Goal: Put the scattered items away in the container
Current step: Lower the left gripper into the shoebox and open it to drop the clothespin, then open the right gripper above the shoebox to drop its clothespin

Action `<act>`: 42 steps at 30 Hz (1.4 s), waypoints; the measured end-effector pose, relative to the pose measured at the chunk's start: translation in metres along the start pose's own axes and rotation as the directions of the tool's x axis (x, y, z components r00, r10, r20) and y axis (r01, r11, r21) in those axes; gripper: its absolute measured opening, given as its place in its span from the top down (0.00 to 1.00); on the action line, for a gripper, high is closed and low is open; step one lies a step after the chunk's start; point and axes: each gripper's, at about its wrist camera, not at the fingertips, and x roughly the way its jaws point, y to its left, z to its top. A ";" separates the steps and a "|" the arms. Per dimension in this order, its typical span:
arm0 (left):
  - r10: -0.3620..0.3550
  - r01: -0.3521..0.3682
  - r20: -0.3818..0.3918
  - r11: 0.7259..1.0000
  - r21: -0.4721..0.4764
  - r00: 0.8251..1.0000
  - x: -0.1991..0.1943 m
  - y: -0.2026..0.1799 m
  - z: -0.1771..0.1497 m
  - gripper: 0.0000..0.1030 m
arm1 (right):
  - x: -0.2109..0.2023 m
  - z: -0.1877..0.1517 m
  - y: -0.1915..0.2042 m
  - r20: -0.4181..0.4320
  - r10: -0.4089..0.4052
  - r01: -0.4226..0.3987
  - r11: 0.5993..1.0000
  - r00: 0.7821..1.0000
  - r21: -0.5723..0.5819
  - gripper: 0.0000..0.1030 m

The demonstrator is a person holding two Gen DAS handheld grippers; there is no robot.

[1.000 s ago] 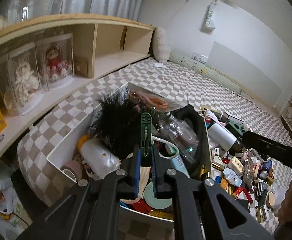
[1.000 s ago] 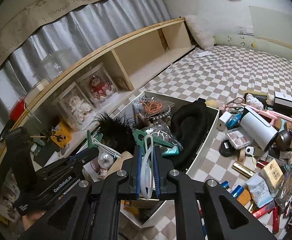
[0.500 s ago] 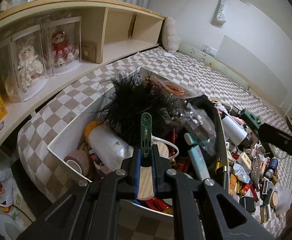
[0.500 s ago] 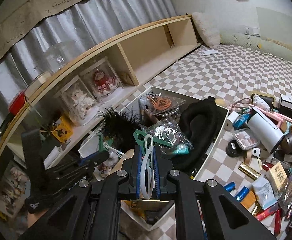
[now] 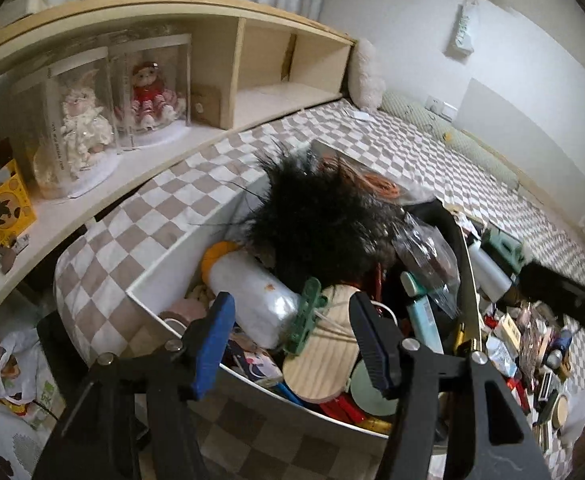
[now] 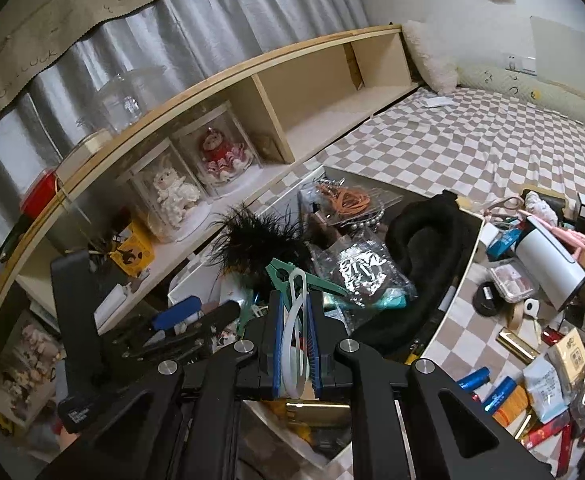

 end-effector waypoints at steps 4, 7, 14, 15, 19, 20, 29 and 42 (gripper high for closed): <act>0.016 -0.016 0.011 1.000 -0.011 1.000 -0.002 0.004 0.001 0.43 | 0.010 -0.002 0.005 -0.022 0.005 -0.005 1.000 1.000 -0.010 0.89; 0.012 -0.012 0.009 1.000 -0.008 1.000 -0.001 0.003 0.001 0.43 | 0.018 -0.004 0.005 -0.039 0.009 -0.009 1.000 0.999 -0.005 0.89; 0.016 -0.016 0.011 1.000 0.002 1.000 0.000 0.002 0.001 0.43 | 0.032 -0.012 0.002 -0.080 0.004 -0.004 1.000 0.997 -0.001 0.89; 0.015 -0.015 0.010 1.000 0.001 1.000 0.000 0.002 0.000 0.43 | 0.034 -0.014 0.002 -0.085 0.001 -0.001 1.000 0.996 -0.001 0.89; 0.012 -0.012 0.005 1.000 0.005 1.000 0.002 0.002 0.000 0.43 | 0.038 -0.019 -0.003 -0.097 -0.003 0.005 1.000 0.995 0.013 0.89; 0.012 -0.012 0.003 1.000 0.006 1.000 0.002 0.001 0.000 0.43 | 0.038 -0.019 -0.004 -0.099 -0.006 0.008 1.000 0.995 0.017 0.89; 0.010 -0.009 -0.006 1.000 0.009 1.000 0.004 0.000 -0.001 0.42 | 0.046 -0.023 -0.011 -0.133 -0.035 0.041 0.998 0.990 0.043 0.89; 0.009 -0.009 -0.013 1.000 0.016 1.000 0.006 0.001 -0.002 0.42 | 0.047 -0.025 -0.011 -0.144 -0.026 0.035 0.998 0.989 0.060 0.88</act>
